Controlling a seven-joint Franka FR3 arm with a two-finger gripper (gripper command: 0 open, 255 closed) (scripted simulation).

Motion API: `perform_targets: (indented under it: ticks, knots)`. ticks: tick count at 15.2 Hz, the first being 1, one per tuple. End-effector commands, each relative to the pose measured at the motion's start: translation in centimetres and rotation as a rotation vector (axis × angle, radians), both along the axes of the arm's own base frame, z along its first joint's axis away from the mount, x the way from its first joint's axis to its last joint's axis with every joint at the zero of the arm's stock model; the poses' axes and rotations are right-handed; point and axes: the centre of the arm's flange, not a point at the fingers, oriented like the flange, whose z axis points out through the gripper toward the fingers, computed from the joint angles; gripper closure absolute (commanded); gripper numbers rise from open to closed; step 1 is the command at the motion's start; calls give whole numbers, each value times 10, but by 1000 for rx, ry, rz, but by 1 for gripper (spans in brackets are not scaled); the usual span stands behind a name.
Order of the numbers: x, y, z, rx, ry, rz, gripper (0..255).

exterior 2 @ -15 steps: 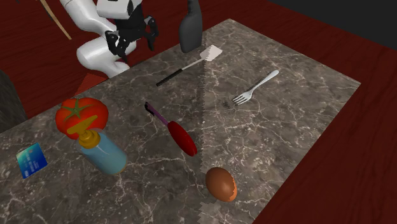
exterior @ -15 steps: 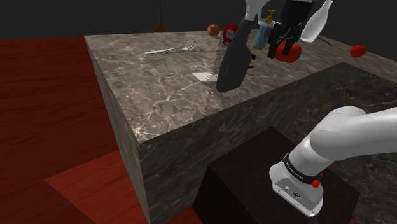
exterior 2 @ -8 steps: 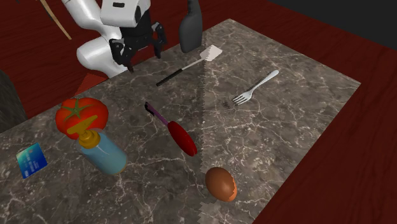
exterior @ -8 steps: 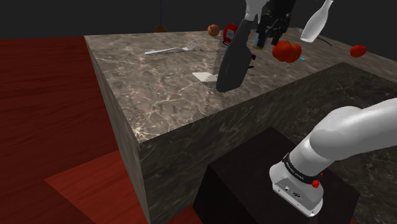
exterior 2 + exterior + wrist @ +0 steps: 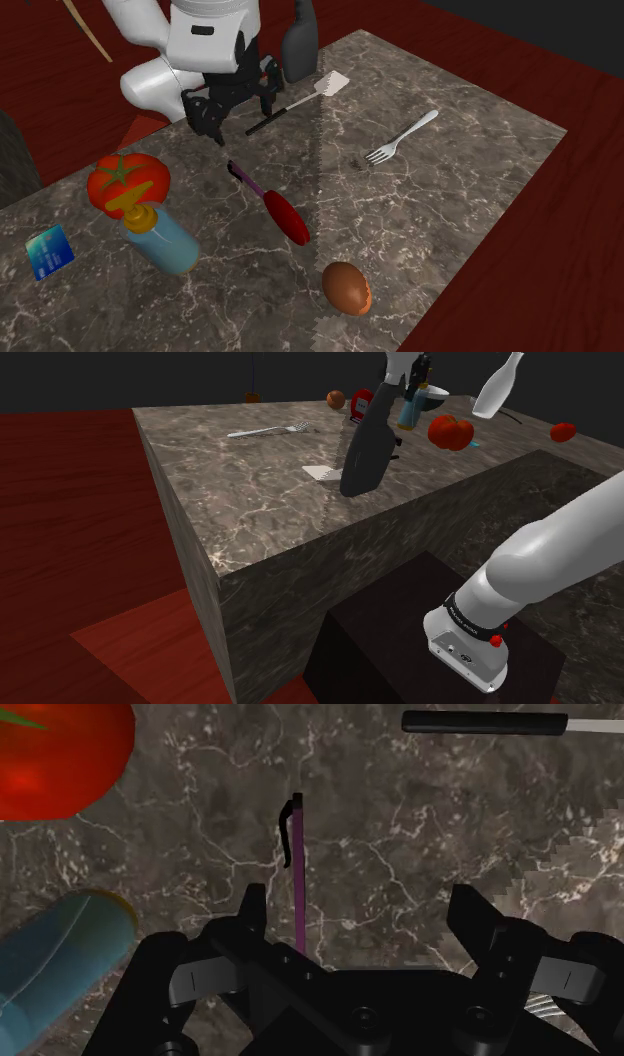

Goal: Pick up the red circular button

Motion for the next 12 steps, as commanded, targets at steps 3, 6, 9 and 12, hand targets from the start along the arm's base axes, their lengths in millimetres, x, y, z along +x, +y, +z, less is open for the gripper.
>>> perform_targets:
  ticks: [3,6,9,12]
  knots:
    - [47,-14,10,0,-9,4,0]
    - [83,-25,17,0,-15,6,0]
    - [119,-36,25,0,-22,9,0]
    - [145,-43,31,0,-27,10,0]
